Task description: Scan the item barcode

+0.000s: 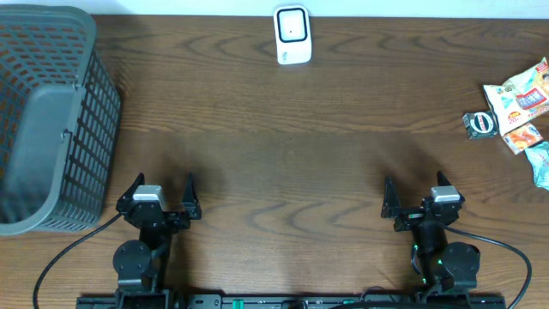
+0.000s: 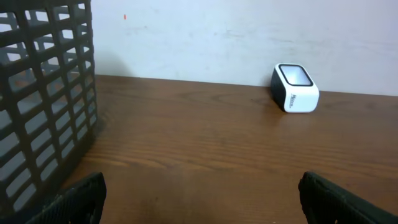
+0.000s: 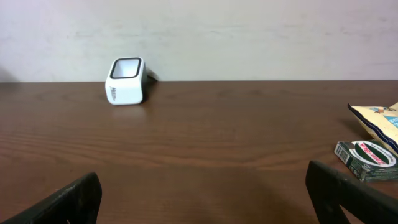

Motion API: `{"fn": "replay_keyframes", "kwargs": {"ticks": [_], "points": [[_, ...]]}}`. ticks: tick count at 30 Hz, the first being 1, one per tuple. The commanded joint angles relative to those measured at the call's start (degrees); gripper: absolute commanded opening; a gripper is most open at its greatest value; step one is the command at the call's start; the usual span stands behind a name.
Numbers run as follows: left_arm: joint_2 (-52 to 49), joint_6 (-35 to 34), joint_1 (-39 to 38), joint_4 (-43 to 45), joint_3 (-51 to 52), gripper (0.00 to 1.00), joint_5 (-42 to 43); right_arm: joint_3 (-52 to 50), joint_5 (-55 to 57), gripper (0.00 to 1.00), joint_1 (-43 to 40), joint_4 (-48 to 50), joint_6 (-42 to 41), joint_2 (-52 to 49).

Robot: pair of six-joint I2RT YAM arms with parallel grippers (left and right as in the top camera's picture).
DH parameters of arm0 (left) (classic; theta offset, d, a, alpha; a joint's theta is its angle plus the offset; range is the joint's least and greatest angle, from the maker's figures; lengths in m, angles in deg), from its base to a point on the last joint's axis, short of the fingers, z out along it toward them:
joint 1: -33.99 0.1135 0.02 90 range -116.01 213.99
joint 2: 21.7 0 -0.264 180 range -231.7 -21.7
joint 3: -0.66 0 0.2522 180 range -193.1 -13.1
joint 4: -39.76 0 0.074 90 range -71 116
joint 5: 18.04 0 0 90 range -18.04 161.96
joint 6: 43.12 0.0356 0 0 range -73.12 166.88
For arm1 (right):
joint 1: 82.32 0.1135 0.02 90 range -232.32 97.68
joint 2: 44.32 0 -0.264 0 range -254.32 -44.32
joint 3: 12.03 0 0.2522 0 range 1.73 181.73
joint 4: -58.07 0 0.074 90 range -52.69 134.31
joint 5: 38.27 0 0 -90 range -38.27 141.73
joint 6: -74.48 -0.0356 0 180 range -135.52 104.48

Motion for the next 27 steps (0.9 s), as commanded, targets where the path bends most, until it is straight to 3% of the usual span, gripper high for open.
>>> {"fn": "replay_keyframes", "kwargs": {"ticks": [1,9,27], "points": [[0.5,0.4,0.2,-2.7,0.6,0.97,-0.3,0.0,0.1,0.99,-0.1,-0.2,-0.8,0.4],[0.5,0.4,0.2,-3.3,0.6,0.98,-6.4,0.0,0.1,0.99,-0.1,-0.2,-0.8,0.4],[0.5,5.1,-0.4,-3.3,0.6,0.98,-6.3,0.0,0.1,0.99,-0.1,-0.2,-0.8,0.4]]}}
